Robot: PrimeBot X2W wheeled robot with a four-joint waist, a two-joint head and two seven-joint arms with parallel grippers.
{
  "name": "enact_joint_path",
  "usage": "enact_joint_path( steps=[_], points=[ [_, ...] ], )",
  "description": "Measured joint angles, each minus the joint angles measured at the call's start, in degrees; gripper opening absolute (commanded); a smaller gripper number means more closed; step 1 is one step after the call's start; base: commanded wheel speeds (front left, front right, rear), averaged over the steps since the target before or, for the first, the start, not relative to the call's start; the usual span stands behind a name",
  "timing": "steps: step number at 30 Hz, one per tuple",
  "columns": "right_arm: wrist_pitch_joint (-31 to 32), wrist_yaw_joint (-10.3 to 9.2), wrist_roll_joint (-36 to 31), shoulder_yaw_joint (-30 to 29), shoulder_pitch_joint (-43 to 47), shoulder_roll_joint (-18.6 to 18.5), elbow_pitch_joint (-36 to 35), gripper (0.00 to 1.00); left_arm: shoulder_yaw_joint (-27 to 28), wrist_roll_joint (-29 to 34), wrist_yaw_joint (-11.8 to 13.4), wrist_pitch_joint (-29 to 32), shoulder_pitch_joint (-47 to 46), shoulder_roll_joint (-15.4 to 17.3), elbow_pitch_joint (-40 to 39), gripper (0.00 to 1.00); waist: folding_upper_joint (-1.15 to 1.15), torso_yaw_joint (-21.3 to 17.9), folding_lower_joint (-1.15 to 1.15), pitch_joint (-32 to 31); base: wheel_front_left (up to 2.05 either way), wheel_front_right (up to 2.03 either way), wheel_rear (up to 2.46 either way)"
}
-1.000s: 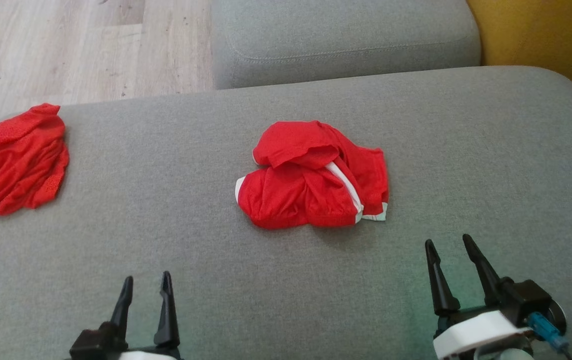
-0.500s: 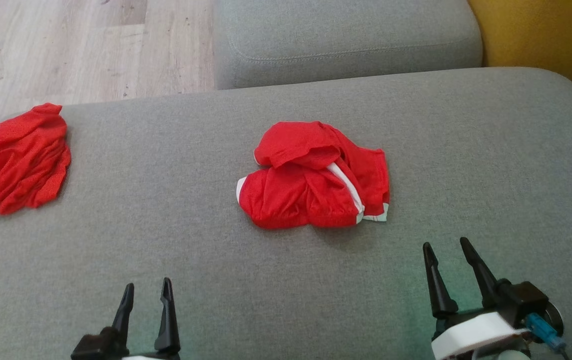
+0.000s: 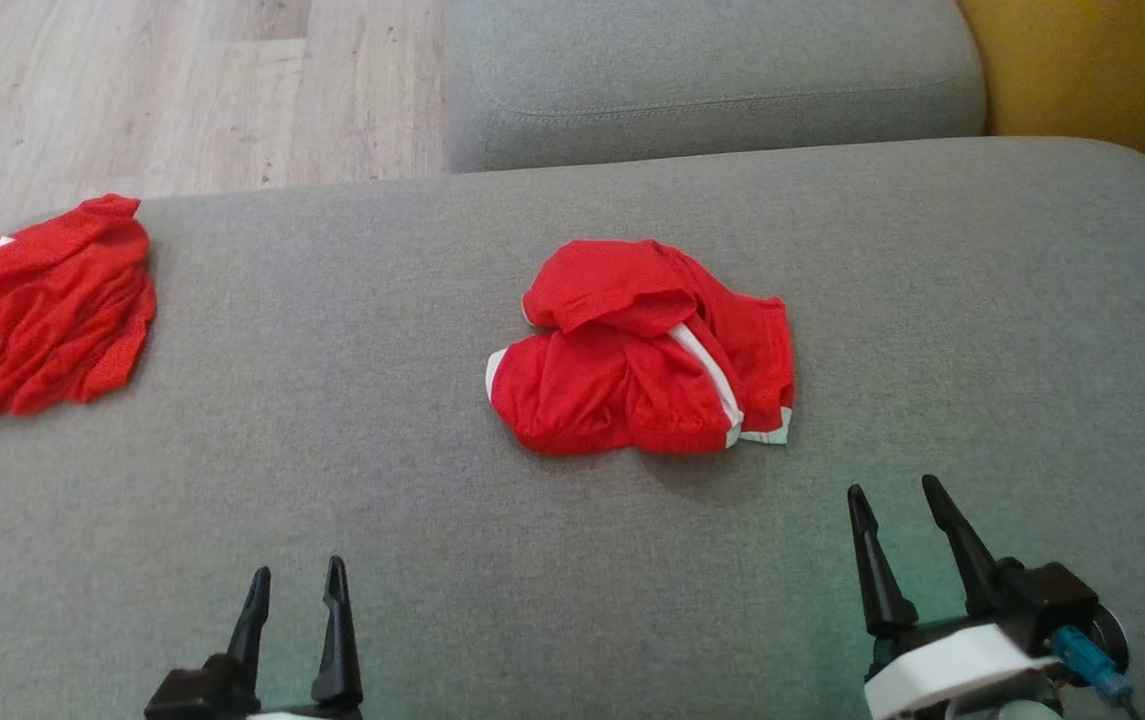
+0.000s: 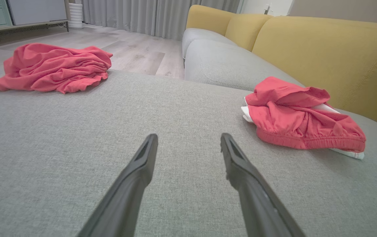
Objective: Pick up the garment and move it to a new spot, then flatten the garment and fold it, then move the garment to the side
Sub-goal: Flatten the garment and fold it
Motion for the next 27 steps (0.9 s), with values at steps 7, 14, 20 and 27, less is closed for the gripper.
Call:
enact_joint_path(
  steps=[7, 14, 20, 27],
  points=[
    [0.00, 0.00, -1.82, 1.65, -2.22, -0.01, 2.16, 1.00, -0.31, 0.00, 0.00, 0.00, -0.16, 0.02, -0.03, 1.00, 0.00, 1.40, 0.00, 1.42, 0.00, 0.00, 0.00],
    [1.16, 0.00, -5.26, 3.23, -14.84, -0.05, 10.61, 1.00, -1.42, 0.34, -0.34, 0.01, -3.26, -0.14, -0.26, 1.00, 0.00, 4.42, 0.01, 4.17, 0.00, 0.00, 0.00],
    [3.53, 0.00, -8.29, 2.32, -21.78, -0.11, 20.41, 1.00, -1.66, 0.45, -0.46, 0.01, -4.77, -0.69, -0.29, 1.00, 0.00, 8.11, 0.01, 6.51, 0.00, 0.00, 0.00],
    [8.16, 0.00, -9.17, 1.15, -24.40, -0.24, 27.50, 0.39, -1.65, 0.87, -0.51, 0.01, -4.94, -1.25, 0.34, 1.00, 0.00, 11.03, 0.01, 8.09, 0.00, 0.00, 0.00]
  ],
)
